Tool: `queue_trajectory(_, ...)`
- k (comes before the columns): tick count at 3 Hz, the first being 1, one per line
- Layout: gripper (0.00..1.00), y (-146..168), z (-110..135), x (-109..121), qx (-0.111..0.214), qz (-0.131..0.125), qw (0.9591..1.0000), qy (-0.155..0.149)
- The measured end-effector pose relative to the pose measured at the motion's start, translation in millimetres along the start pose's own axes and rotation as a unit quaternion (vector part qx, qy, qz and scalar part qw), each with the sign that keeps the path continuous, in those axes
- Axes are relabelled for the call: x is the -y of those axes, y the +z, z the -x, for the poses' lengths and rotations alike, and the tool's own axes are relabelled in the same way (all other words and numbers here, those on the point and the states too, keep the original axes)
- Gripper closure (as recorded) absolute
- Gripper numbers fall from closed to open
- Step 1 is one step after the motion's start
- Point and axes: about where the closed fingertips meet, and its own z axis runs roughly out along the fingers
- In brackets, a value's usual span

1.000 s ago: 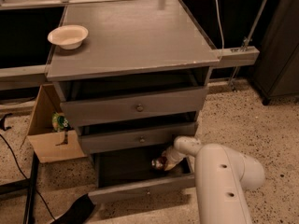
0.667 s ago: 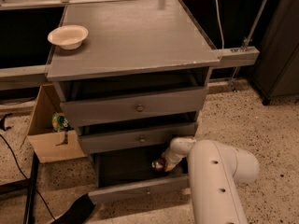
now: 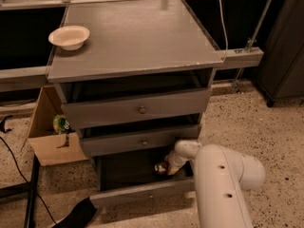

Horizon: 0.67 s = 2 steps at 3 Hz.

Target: Place coke can into bottom drawer

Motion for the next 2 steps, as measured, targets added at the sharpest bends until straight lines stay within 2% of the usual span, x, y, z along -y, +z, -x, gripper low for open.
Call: queue_trajectory(2,1.00,-0.7,-4.7,-3.8,0.058,-0.002,0.9980,0.026)
